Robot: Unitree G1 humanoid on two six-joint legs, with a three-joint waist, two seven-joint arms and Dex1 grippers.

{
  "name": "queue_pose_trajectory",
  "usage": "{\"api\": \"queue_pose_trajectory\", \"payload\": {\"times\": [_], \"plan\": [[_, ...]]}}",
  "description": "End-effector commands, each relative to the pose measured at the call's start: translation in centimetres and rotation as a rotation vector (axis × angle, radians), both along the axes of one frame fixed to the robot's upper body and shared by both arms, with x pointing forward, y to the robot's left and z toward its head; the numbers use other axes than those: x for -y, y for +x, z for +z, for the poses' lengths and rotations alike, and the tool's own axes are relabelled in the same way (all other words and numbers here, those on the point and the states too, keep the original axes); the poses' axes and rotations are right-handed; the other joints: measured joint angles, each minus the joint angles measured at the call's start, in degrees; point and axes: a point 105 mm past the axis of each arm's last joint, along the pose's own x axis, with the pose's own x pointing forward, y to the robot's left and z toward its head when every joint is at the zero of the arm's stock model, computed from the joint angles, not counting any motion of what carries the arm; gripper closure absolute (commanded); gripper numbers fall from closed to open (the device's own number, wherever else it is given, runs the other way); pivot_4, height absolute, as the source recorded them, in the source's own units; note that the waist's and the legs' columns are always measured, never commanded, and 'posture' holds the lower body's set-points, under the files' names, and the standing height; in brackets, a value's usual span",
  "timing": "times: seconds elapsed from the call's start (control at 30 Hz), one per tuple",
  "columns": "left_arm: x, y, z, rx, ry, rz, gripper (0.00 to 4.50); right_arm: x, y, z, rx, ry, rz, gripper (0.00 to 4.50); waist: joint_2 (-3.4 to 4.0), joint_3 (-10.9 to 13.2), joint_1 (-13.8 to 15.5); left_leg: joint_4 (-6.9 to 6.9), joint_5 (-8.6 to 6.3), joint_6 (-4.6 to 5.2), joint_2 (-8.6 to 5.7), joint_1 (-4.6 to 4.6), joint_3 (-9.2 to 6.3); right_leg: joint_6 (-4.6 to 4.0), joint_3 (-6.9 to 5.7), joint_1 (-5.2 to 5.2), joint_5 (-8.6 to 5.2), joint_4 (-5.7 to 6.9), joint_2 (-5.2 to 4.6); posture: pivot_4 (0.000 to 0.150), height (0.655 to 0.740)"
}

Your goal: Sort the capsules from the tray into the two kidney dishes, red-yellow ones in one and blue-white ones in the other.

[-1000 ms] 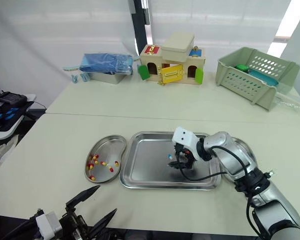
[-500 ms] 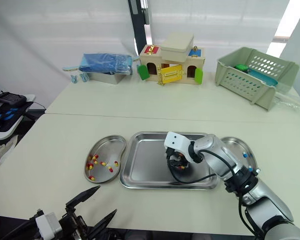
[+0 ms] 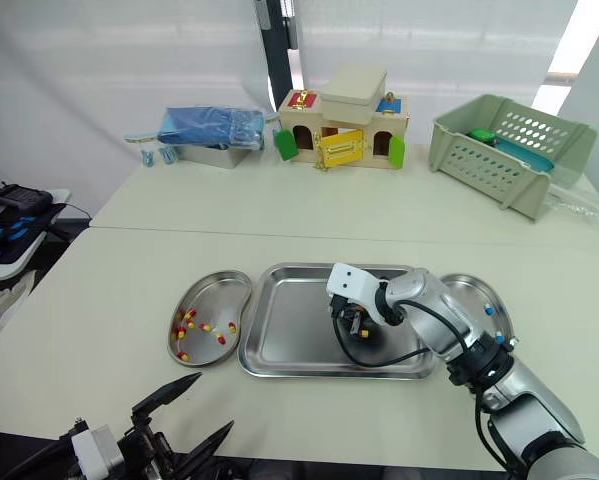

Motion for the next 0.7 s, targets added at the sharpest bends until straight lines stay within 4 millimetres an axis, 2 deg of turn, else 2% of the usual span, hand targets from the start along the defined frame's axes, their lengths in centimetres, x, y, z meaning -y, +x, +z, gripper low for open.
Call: {"api": "queue_pose_trajectory", "payload": {"times": [0.03,0.17,0.43,0.57,0.7], "plan": [[0.3,-0.2,0.7,0.028,0.0,-0.016,0.0,0.0,-0.4,-0.5,-0.018,0.001,0.01,4.46,0.0,0.0,0.0,0.0,0.0,0.0,0.0,0.0,0.0,0.0,0.0,0.0,0.0,0.0,0.0,0.15,0.74],[0.7,-0.2,1.0,0.034,0.001,-0.04,0.0,0.1,-0.5,0.6,-0.007,0.061,0.027,4.46,0.0,0.0,0.1,0.0,0.0,0.0,0.0,-0.01,0.0,0.0,0.0,0.0,0.0,-0.01,0.0,0.15,0.74],[1.2,0.1,1.4,0.052,-0.008,-0.073,0.0,0.8,-1.0,4.5,0.055,0.182,0.091,4.46,-0.01,0.0,0.0,-0.01,0.0,0.0,0.0,-0.03,0.01,0.0,0.0,0.0,0.0,-0.02,0.0,0.15,0.74],[1.9,0.2,1.7,0.065,-0.015,-0.112,0.0,2.8,-1.5,5.7,0.075,0.212,0.098,4.46,-0.02,0.0,0.1,0.0,0.0,0.0,0.0,-0.06,0.01,0.0,-0.01,0.0,0.0,-0.03,0.0,0.15,0.74],[2.5,0.3,1.8,0.079,-0.011,-0.166,0.0,6.5,-1.6,5.6,0.112,0.19,0.058,4.46,-0.08,0.0,0.4,0.0,0.0,0.01,-0.01,-0.07,0.02,0.0,-0.03,0.03,0.0,-0.07,-0.01,0.15,0.74]]}}
